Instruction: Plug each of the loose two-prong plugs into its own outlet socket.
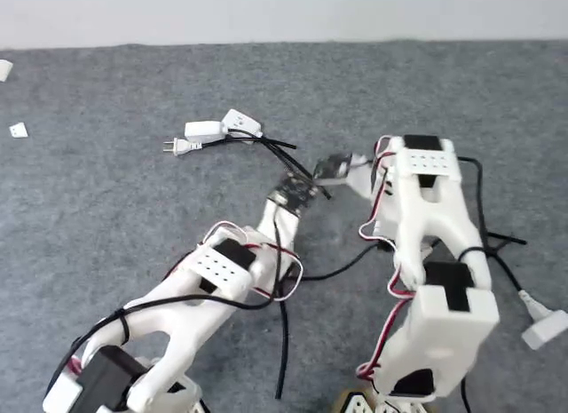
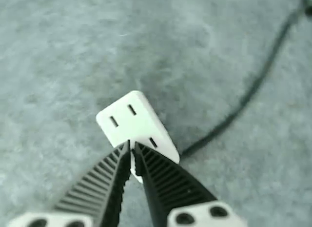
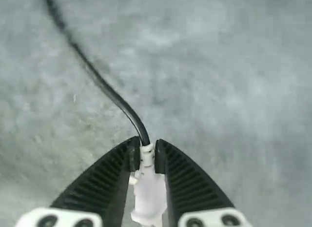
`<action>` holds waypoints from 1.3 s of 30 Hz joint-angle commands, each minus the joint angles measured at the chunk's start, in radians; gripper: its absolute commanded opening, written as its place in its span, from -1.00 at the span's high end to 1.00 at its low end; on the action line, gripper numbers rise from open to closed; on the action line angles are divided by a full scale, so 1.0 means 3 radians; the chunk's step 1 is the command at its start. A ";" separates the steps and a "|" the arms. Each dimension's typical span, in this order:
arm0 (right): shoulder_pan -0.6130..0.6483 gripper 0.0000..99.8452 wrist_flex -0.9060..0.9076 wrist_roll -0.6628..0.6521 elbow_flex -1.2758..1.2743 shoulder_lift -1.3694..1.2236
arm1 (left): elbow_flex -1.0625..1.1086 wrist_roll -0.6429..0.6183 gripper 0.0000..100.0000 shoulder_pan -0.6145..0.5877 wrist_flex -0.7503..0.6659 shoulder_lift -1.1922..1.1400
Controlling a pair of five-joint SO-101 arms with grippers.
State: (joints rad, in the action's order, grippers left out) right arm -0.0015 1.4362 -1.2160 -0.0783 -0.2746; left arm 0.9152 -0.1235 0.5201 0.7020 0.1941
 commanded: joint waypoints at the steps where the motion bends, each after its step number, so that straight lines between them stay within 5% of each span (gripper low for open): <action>1: -0.0130 0.98 0.0023 0.0992 0.0169 0.0437 | -0.0095 0.0281 0.97 0.0159 0.0102 0.0015; 5: -0.0350 0.98 -0.0064 0.2158 0.0184 0.0688 | -0.0095 0.0281 0.97 0.0164 0.0097 0.0010; 8: -0.0580 0.98 -0.0074 0.2552 0.0174 0.0826 | -0.0095 0.0276 0.97 0.0164 0.0092 0.0010; 18: -0.1240 0.98 0.0013 0.2266 -0.0332 0.0857 | -0.0115 -0.0240 0.97 0.0153 0.0077 0.0010; 25: -0.1312 0.96 -0.1317 0.2163 -0.1555 0.0857 | -0.0125 -0.0240 0.97 0.0148 0.0056 0.0020; 31: -0.1332 0.62 -0.1486 0.2158 -0.1626 0.0898 | -0.0090 -0.0235 0.70 0.0143 0.0046 0.0036; 39: -0.1337 0.91 -0.1389 0.2516 -0.1222 0.0898 | -0.0069 -0.0235 0.57 0.0143 0.0036 0.0041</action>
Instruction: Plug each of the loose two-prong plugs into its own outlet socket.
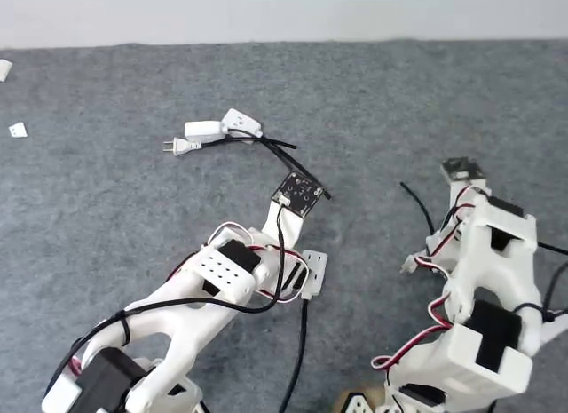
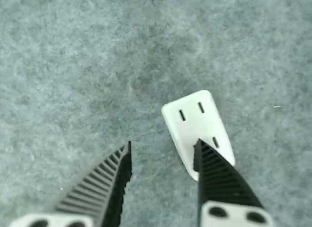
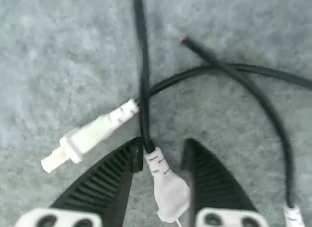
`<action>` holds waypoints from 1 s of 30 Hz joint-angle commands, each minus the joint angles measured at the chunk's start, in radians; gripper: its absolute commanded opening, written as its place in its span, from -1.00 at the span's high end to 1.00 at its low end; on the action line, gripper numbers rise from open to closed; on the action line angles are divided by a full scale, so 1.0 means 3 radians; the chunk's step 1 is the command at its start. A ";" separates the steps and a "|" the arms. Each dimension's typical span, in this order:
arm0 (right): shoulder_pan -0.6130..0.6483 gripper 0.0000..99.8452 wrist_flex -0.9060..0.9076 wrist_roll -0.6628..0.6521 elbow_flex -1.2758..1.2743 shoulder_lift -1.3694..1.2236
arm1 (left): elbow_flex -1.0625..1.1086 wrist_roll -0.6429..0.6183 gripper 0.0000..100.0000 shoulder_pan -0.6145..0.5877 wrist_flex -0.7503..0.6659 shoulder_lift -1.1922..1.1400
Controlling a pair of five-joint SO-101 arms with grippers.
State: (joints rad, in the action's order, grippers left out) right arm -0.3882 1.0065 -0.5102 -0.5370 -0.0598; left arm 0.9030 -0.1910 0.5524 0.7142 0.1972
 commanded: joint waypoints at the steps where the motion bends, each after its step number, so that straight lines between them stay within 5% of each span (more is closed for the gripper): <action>1: -0.0049 0.94 0.0074 0.0164 0.0348 0.0182 | -0.0028 -0.0010 0.57 0.0036 -0.0005 0.0031; 11: -0.0151 0.98 0.0315 -0.0128 0.0425 0.0197 | 0.0013 -0.0031 0.57 -0.0056 0.0005 0.0230; 25: -0.0361 0.98 0.0069 -0.0276 0.0046 0.0417 | 0.0959 -0.0036 0.58 -0.0056 -0.0010 0.2235; 30: -0.0269 0.98 0.0043 -0.0644 -0.0046 0.0422 | 0.0831 -0.0041 0.91 -0.0072 -0.0015 0.1851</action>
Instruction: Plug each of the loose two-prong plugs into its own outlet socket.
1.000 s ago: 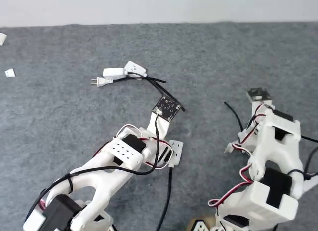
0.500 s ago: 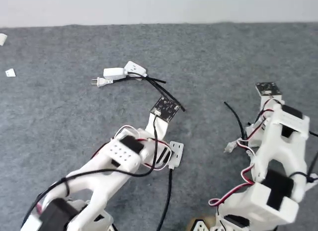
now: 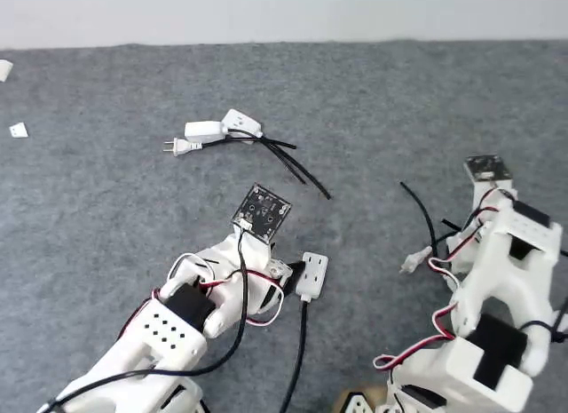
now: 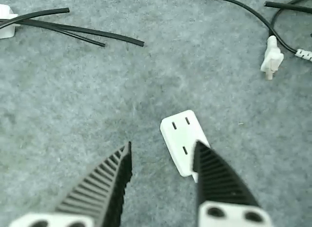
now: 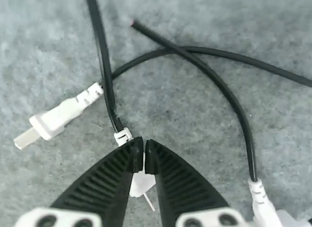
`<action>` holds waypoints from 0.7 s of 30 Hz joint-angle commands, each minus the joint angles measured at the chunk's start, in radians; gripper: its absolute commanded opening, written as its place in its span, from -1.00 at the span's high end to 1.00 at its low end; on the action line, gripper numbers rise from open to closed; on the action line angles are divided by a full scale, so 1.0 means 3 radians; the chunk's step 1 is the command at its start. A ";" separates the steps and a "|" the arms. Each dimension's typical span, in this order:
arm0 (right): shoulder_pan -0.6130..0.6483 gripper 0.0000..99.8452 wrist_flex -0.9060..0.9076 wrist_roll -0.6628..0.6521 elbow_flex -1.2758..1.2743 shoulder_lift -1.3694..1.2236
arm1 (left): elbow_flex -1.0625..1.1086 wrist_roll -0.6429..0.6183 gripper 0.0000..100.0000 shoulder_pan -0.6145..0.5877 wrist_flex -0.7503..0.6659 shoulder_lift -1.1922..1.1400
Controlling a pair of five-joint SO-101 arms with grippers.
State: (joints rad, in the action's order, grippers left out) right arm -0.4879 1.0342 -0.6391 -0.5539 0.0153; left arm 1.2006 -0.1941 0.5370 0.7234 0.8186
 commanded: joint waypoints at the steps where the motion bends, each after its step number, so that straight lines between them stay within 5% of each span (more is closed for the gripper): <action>1: 0.0079 0.98 -0.0049 -0.0297 0.0010 0.0171 | -0.0233 -0.0026 0.98 -0.0020 -0.0066 -0.0368; 10: 0.0069 0.98 -0.0054 -0.0726 -0.0174 0.0141 | -0.0703 -0.0026 0.95 -0.0205 -0.0230 -0.1432; 21: 0.0176 0.98 -0.0274 -0.0890 -0.0629 0.0151 | -0.0734 -0.0005 0.95 -0.0205 -0.0343 -0.1565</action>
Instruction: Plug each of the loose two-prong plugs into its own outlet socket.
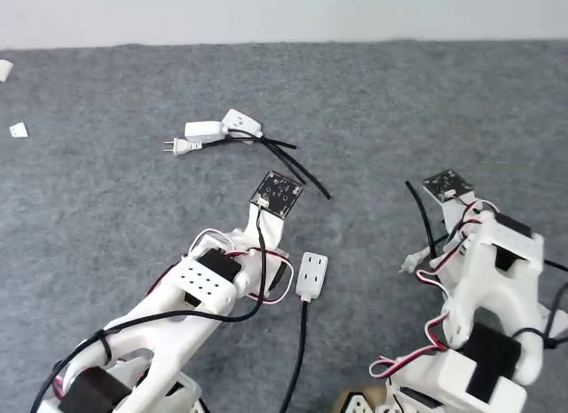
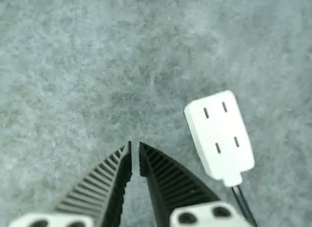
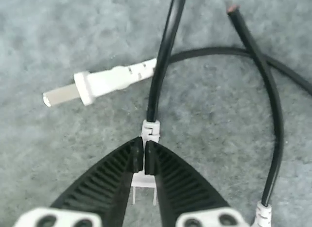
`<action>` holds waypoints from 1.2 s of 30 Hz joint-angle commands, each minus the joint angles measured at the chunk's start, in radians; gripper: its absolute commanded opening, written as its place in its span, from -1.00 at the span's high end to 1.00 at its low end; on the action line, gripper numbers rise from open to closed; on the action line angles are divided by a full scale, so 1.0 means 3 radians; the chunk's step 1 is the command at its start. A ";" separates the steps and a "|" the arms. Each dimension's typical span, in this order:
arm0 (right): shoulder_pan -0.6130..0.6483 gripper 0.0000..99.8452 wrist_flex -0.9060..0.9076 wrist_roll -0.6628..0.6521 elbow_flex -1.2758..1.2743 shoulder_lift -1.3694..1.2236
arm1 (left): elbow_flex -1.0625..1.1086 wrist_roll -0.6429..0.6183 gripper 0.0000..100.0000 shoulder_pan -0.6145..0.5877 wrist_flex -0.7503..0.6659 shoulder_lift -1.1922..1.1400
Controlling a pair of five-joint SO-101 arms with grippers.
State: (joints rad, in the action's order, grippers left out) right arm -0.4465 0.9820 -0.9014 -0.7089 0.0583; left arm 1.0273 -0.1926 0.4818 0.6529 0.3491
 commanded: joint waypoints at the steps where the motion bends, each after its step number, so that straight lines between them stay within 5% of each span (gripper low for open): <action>1: 0.0038 0.98 -0.0105 -0.0015 -0.0113 0.0023 | -0.0156 -0.0010 0.95 -0.0020 -0.0107 0.0000; 12: 0.0059 0.75 -0.0064 0.0409 0.0026 0.0105 | -0.0156 -0.0005 0.95 -0.0026 -0.0107 0.0000; 36: 0.0274 0.87 -0.0100 0.0184 -0.0077 0.0084 | -0.0156 -0.0005 0.95 -0.0026 -0.0102 0.0000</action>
State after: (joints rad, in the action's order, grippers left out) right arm -0.3805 0.9605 -0.8385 -0.7426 0.0736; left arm 1.0273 -0.1926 0.4772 0.6452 0.3491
